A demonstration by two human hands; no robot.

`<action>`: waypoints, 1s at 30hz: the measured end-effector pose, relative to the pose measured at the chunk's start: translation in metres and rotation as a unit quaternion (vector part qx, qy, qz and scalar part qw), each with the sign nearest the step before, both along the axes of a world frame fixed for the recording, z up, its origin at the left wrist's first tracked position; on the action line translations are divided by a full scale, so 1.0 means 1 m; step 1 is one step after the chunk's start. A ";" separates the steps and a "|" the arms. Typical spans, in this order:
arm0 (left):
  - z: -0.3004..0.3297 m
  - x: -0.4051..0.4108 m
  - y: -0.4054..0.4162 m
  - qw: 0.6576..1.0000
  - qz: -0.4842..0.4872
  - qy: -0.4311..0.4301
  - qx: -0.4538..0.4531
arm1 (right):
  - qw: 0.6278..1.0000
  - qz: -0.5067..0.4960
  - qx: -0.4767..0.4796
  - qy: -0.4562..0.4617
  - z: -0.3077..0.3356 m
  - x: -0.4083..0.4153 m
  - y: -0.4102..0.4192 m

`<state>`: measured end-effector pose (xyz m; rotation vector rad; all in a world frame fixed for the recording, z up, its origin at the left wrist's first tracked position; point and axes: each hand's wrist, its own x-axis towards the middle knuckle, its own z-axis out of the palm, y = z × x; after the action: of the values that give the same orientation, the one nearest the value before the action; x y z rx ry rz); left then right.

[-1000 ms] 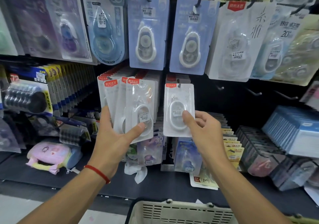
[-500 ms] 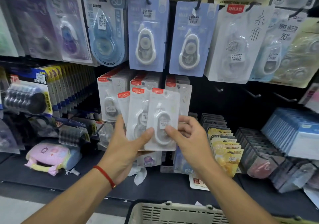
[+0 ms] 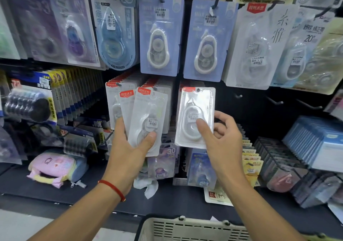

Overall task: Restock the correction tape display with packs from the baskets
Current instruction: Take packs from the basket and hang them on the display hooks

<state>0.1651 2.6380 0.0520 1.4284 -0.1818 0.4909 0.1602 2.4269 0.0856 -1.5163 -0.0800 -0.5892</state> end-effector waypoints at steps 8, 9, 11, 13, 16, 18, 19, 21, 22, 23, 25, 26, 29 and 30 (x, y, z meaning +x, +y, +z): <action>0.004 -0.003 -0.001 1.000 -0.003 0.002 -0.019 | 0.998 -0.038 -0.050 -0.002 -0.006 0.003 0.000; 0.004 -0.003 -0.001 1.000 -0.002 0.004 -0.018 | 0.996 -0.045 -0.070 0.007 -0.006 0.005 -0.001; 0.004 -0.003 -0.001 1.000 -0.002 0.007 -0.015 | 0.982 -0.062 -0.170 0.048 -0.009 0.010 -0.004; 0.004 -0.003 -0.001 1.000 -0.010 0.009 -0.012 | 0.916 -0.111 -0.369 0.116 -0.012 0.012 -0.007; 0.001 -0.004 -0.004 0.998 -0.052 0.027 -0.021 | 0.909 -0.079 -0.392 0.120 -0.011 0.007 -0.002; -0.002 -0.004 -0.009 0.995 -0.082 0.047 -0.041 | 0.941 0.024 -0.324 0.095 -0.012 -0.001 0.009; -0.004 -0.005 -0.011 0.993 -0.095 0.056 -0.048 | 0.947 0.075 -0.297 0.097 -0.013 -0.004 0.015; -0.003 -0.006 -0.015 0.990 -0.111 0.064 -0.063 | 0.957 0.117 -0.243 0.103 -0.018 -0.008 0.025; -0.002 -0.006 -0.016 0.988 -0.118 0.066 -0.071 | 0.964 0.109 -0.220 0.100 -0.019 -0.008 0.026; 0.000 -0.007 -0.016 0.986 -0.127 0.069 -0.079 | 0.970 0.092 -0.207 0.091 -0.019 -0.007 0.026; 0.004 -0.009 -0.017 0.983 -0.142 0.072 -0.088 | 0.974 0.066 -0.201 0.079 -0.019 -0.004 0.022; 0.005 -0.010 -0.017 0.982 -0.148 0.073 -0.088 | 0.977 0.061 -0.191 0.073 -0.018 -0.005 0.021; 0.007 -0.014 -0.020 0.980 -0.165 0.080 -0.072 | 0.990 0.054 -0.120 0.051 -0.017 -0.007 0.022; 0.007 -0.015 -0.021 0.980 -0.166 0.083 -0.070 | 0.993 0.052 -0.093 0.045 -0.017 -0.008 0.023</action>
<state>0.1505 2.6174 0.0592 1.2623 -0.2403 0.1068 0.1524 2.4499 0.0690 -1.7058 -0.1461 -0.4378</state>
